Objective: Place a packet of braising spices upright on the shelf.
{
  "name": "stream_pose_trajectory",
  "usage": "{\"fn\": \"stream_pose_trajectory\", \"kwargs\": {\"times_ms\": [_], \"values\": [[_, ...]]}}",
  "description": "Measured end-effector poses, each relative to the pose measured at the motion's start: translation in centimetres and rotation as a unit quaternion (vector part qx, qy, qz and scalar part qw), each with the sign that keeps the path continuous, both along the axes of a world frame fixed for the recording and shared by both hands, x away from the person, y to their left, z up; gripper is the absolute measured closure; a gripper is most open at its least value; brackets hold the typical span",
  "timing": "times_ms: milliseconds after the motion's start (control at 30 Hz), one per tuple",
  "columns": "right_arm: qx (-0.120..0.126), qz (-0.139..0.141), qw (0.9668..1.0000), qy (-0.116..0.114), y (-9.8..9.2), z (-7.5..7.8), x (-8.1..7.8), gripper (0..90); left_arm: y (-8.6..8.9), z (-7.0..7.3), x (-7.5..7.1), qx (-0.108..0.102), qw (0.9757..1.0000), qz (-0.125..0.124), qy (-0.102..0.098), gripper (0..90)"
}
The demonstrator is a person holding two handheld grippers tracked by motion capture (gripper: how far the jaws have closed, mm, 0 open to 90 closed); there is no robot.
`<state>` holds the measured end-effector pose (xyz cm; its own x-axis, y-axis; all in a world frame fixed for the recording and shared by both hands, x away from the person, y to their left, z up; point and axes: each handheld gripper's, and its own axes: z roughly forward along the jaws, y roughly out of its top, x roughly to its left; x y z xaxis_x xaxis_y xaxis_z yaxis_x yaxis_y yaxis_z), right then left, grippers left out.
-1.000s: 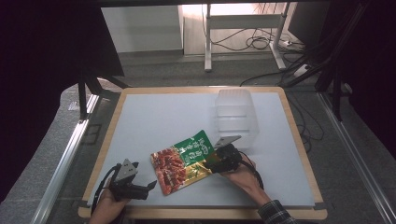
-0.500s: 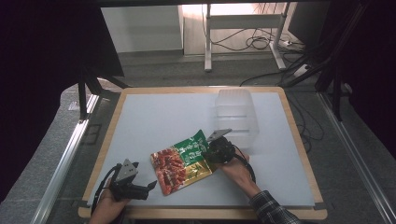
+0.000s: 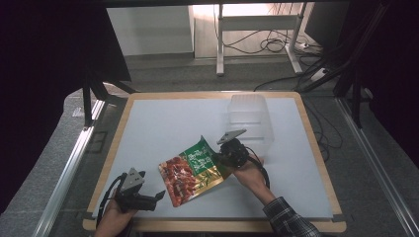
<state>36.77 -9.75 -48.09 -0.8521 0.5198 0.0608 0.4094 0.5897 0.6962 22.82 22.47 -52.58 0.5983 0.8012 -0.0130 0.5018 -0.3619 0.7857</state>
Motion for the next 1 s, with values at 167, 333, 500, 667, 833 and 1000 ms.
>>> {"fn": "stream_pose_trajectory", "kwargs": {"times_ms": [167, 333, 500, 667, 833, 1000], "values": [[0.014, 0.013, 0.9997, -0.013, 0.2, 1.4, -0.3, 88.9, 0.1, 0.0, 0.0, -0.004, 1.0000, 0.005, -0.002, 1.0], [0.025, 0.022, 0.9993, -0.019, 0.6, 2.6, -0.5, 89.0, 0.2, 0.0, 0.0, -0.008, 0.9999, 0.011, -0.002, 0.3], [0.035, 0.034, 0.9986, -0.023, 1.2, 4.2, -0.5, 89.0, 0.2, 0.0, 0.0, -0.008, 0.9999, 0.010, -0.002, 0.3], [0.040, 0.050, 0.9972, -0.037, 2.1, 6.5, -0.5, 89.1, 0.2, 0.0, 0.0, -0.008, 0.9999, 0.010, -0.003, 0.3], [0.047, 0.062, 0.9959, -0.046, 2.5, 8.3, -0.7, 89.2, 0.3, 0.0, 0.0, -0.010, 0.9999, 0.012, -0.002, 0.3], [0.051, 0.071, 0.9945, -0.057, 2.8, 9.9, -1.0, 89.2, 0.3, 0.0, 0.0, -0.006, 0.9999, 0.011, -0.003, 0.2]]}}
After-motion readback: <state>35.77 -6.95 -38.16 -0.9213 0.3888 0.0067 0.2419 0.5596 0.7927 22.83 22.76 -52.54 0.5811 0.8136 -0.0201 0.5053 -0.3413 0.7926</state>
